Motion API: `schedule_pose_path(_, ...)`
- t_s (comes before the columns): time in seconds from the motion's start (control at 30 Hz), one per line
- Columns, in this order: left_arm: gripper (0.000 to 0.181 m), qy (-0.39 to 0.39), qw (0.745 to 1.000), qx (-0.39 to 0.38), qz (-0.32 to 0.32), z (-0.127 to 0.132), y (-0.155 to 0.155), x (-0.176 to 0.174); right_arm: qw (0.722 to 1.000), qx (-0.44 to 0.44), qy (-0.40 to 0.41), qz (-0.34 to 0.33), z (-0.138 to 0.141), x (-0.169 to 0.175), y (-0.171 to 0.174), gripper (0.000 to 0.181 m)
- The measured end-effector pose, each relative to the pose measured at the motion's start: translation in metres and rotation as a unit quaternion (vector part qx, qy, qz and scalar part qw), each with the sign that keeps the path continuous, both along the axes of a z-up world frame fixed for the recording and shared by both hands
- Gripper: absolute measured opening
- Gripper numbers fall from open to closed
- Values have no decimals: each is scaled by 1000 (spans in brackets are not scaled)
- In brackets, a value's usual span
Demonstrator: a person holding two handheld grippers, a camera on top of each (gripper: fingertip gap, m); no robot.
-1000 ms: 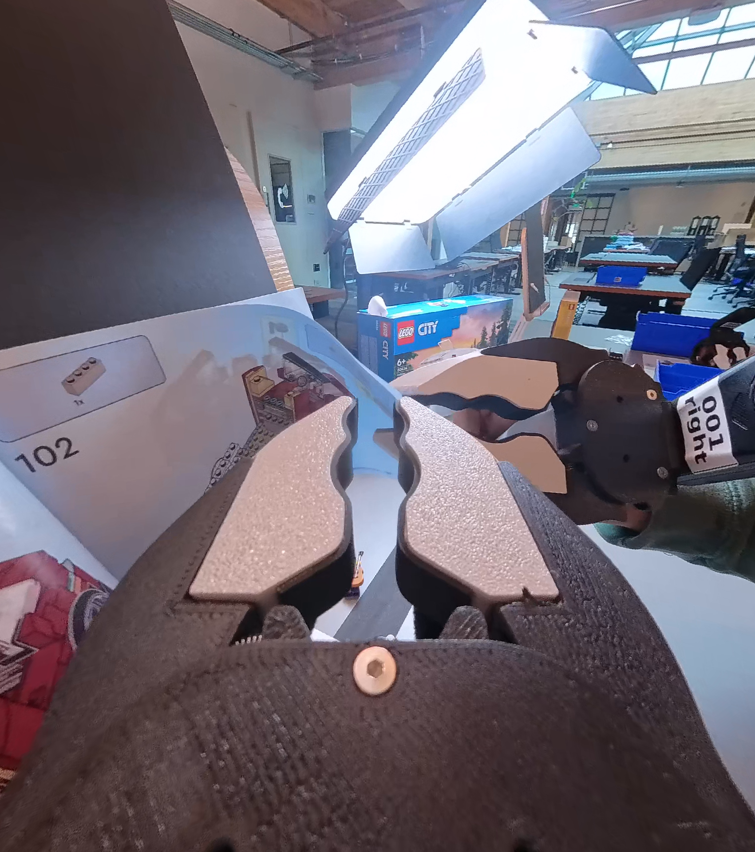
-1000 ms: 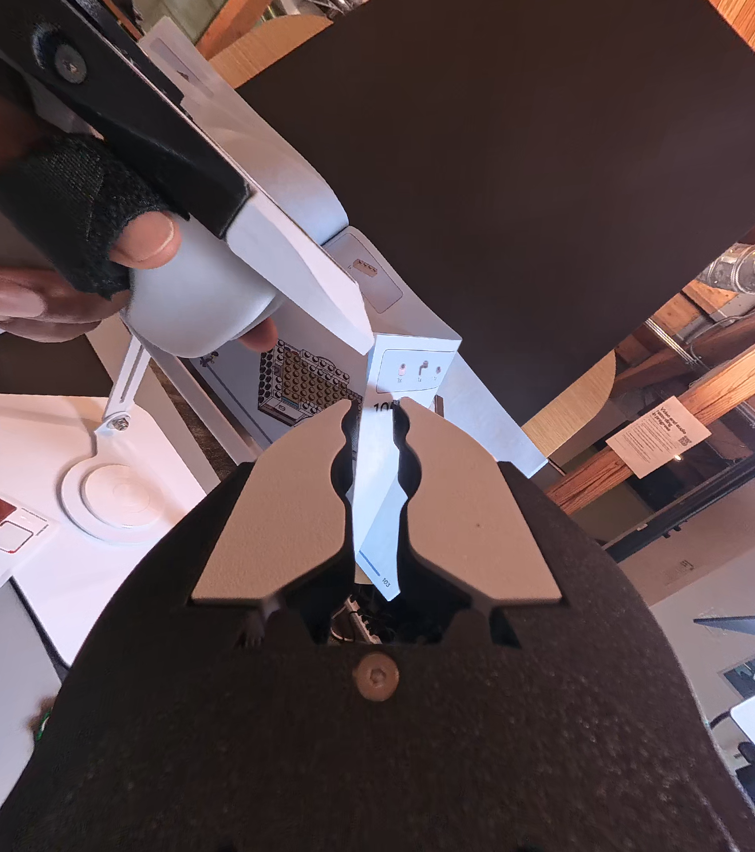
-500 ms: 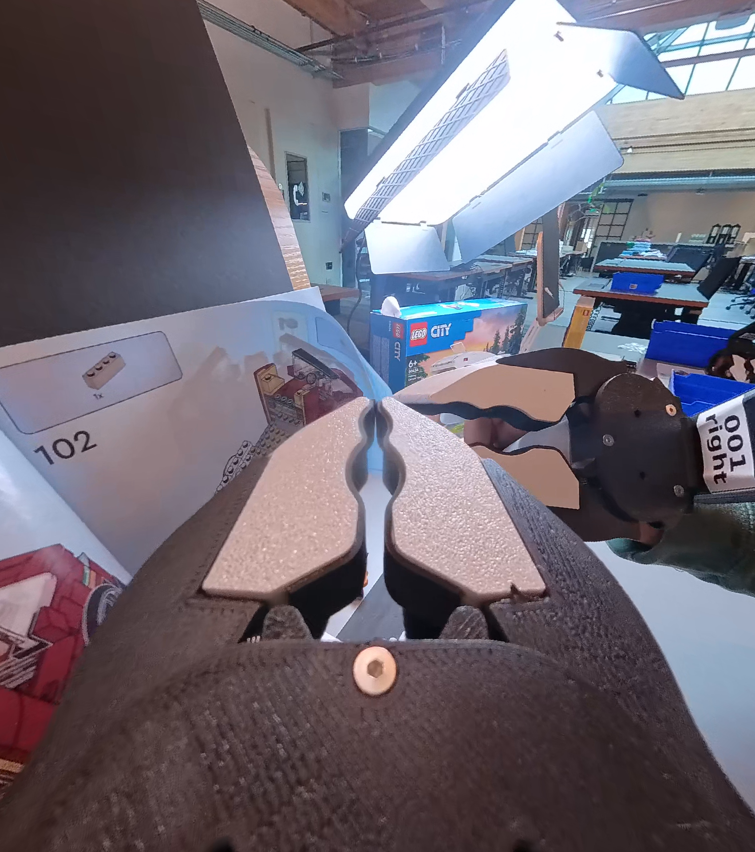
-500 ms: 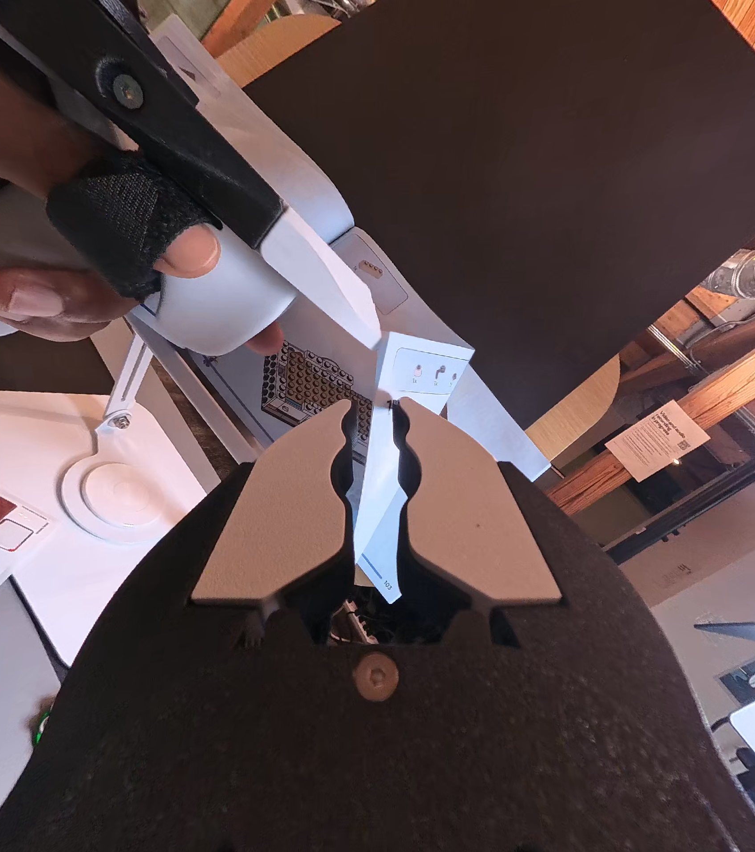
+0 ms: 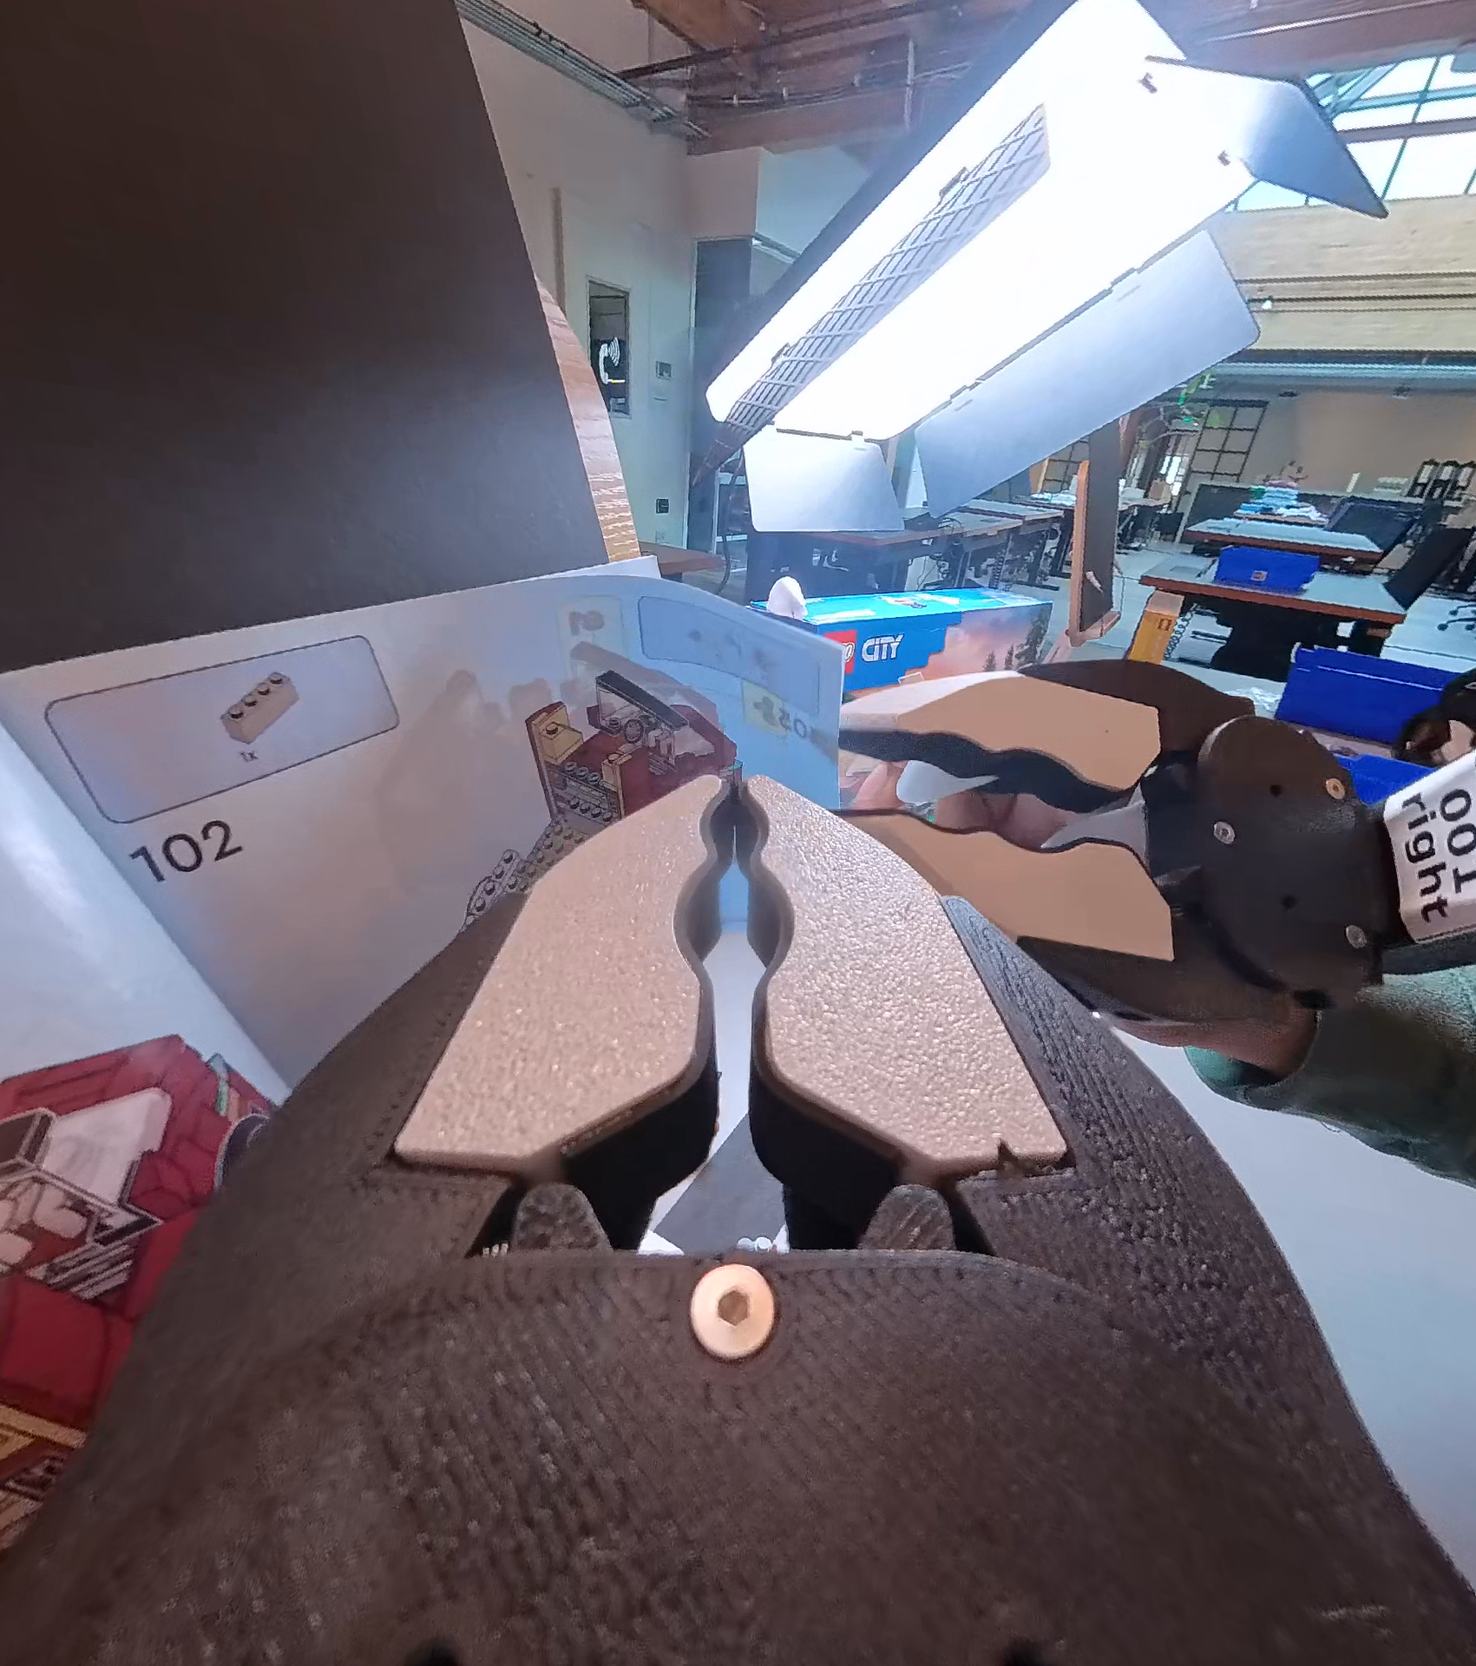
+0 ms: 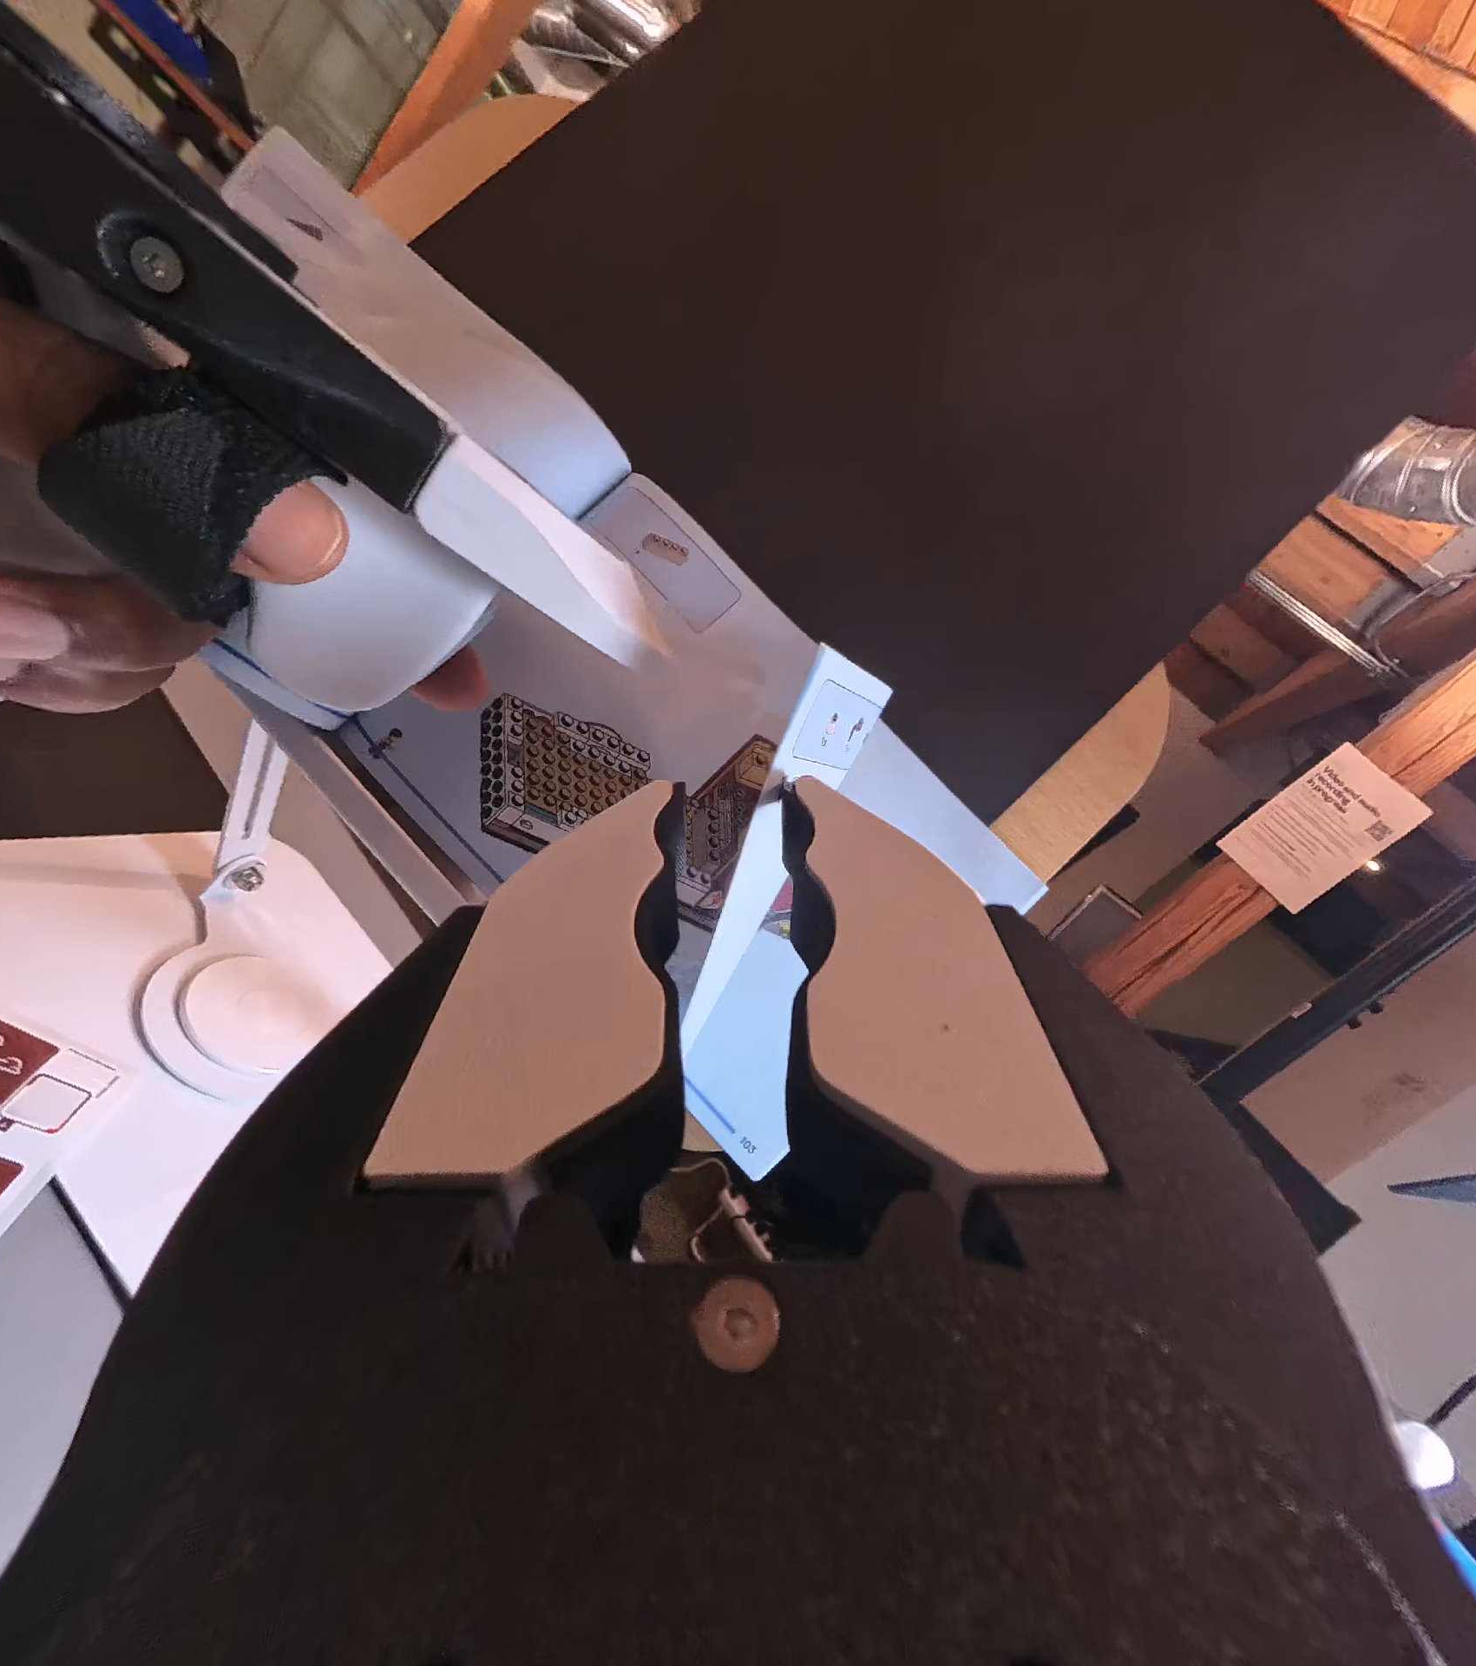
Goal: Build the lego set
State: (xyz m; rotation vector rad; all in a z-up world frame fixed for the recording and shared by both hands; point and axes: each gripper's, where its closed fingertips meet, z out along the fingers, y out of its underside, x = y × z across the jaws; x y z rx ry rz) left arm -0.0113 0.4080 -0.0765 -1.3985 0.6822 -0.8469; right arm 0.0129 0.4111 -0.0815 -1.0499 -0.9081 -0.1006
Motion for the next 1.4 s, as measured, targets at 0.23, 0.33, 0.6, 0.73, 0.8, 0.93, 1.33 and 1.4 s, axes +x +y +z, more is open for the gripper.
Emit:
schedule_pose_path(0.23,6,-15,1000,8,-6,10,-10,8,1000,-15,16,-2,4,4,4,19)
schedule_pose_path(0.33,23,-12,1000,10,-14,15,-11,15,1000,-17,16,0,3,2,4,19)
schedule_pose_path(0.6,18,-18,999,15,-23,21,-4,20,1000,-17,11,4,2,0,3,19)
schedule_pose_path(0.73,15,-19,999,19,-25,24,-3,23,1000,-17,11,4,2,-1,3,19)
schedule_pose_path(0.8,13,-16,999,21,-23,25,-2,23,1000,-18,10,4,1,-1,3,19)
schedule_pose_path(0.93,10,-8,1000,21,-21,23,-1,24,1000,-17,10,5,1,-2,3,19)
schedule_pose_path(1.33,5,-14,1000,13,-14,20,6,18,1000,-19,10,5,0,-2,3,19)
schedule_pose_path(1.4,2,-13,1000,13,-12,20,7,19,1000,-18,7,5,-1,-3,3,19)
